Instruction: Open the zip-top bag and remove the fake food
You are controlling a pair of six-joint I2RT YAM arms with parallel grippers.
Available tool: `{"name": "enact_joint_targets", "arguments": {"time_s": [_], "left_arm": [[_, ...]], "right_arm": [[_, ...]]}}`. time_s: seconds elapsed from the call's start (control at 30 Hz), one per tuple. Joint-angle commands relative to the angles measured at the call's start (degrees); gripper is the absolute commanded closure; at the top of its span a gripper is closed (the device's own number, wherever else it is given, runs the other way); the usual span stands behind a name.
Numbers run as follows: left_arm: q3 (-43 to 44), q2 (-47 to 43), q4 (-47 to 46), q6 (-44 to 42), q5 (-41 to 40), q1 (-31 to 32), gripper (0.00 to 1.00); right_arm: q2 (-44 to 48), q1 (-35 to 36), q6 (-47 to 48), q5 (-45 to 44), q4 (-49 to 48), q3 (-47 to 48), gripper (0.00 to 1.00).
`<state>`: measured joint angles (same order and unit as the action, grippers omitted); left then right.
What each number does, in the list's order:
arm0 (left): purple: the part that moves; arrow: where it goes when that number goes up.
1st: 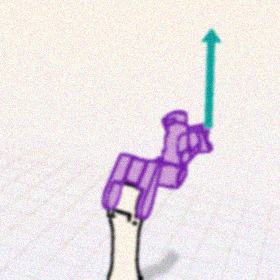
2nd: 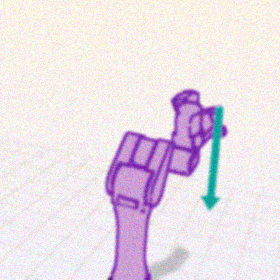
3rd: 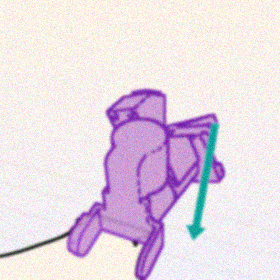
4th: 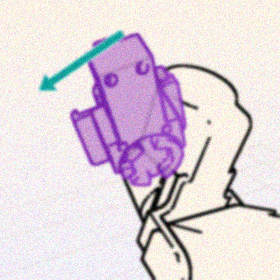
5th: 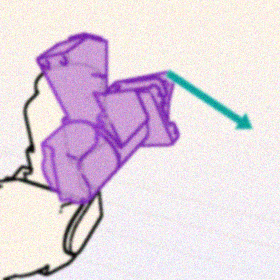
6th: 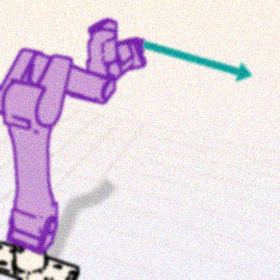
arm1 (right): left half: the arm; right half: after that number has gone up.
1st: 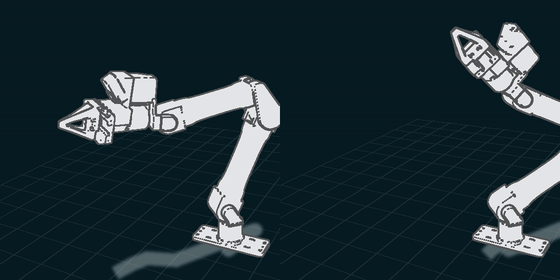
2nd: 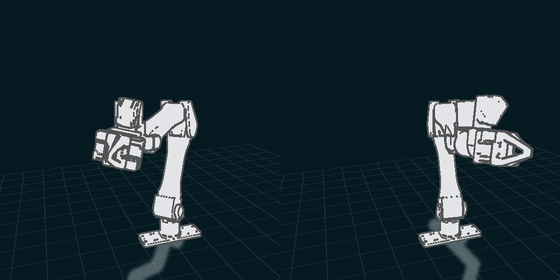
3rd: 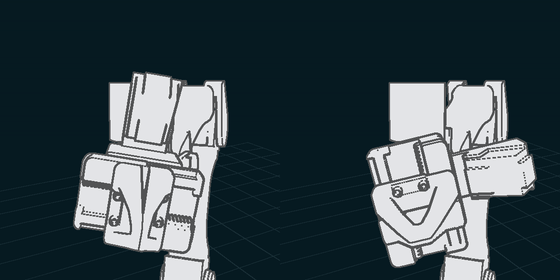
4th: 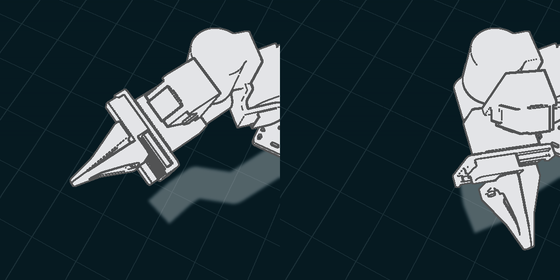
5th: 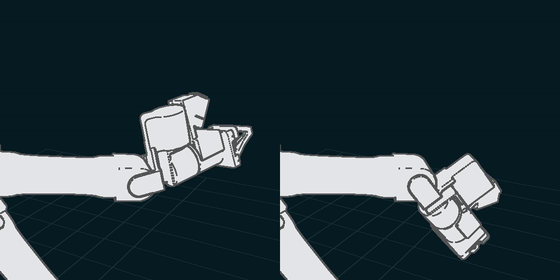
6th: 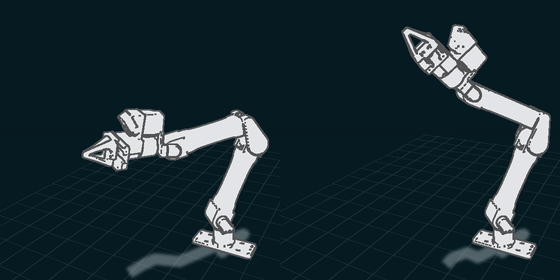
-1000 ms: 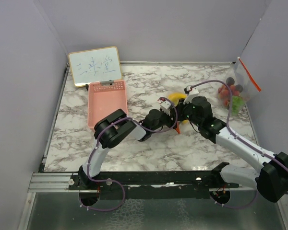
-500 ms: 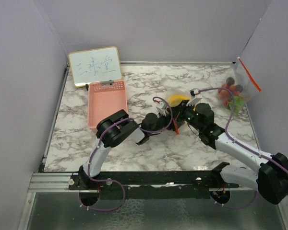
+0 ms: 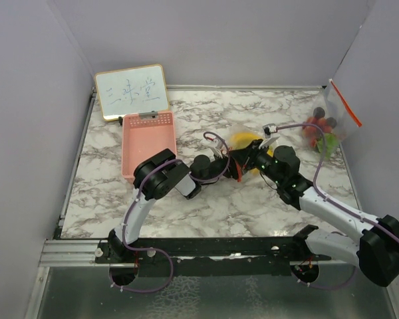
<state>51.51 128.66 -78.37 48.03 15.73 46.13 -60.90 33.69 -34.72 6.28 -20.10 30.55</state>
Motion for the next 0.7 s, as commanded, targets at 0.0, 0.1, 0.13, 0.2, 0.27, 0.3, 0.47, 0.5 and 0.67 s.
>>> {"name": "enact_joint_targets", "arguments": {"time_s": [0.0,0.1,0.13,0.2,0.27,0.3,0.47,0.5,0.67], "left_arm": [[0.7,-0.4,2.5,-5.6,0.7,1.2,0.14],[2.8,0.3,5.4,-7.8,-0.1,2.7,0.13],[3.8,0.3,7.7,-9.8,-1.3,3.3,0.14],[5.3,0.1,12.2,-15.0,-5.3,5.1,0.23],[7.2,0.2,16.5,-19.5,-8.3,6.7,0.25],[8.0,0.3,18.2,-21.0,-9.6,7.4,0.26],[9.6,1.0,18.9,-23.3,-12.8,9.2,0.18],[10.0,1.0,19.1,-23.4,-13.1,9.2,0.16],[11.1,0.4,21.1,-25.8,-15.2,9.2,0.36]], "right_arm": [[-1.9,0.5,-1.0,5.9,-7.5,0.6,0.98],[-3.1,0.5,-1.4,7.4,-8.6,0.9,0.98],[-3.6,0.4,-1.7,8.0,-8.9,0.9,0.98],[-4.1,0.5,-2.7,9.0,-9.8,0.7,0.98],[-4.8,0.5,-4.7,10.3,-11.6,0.2,0.98],[-5.2,0.5,-5.8,11.2,-12.9,-0.1,0.98],[-8.4,0.4,-12.6,15.1,-22.0,-3.1,0.98],[-8.8,0.5,-13.2,15.3,-22.9,-3.4,0.98],[-8.8,0.5,-12.8,15.7,-21.7,-3.9,0.98]]}}
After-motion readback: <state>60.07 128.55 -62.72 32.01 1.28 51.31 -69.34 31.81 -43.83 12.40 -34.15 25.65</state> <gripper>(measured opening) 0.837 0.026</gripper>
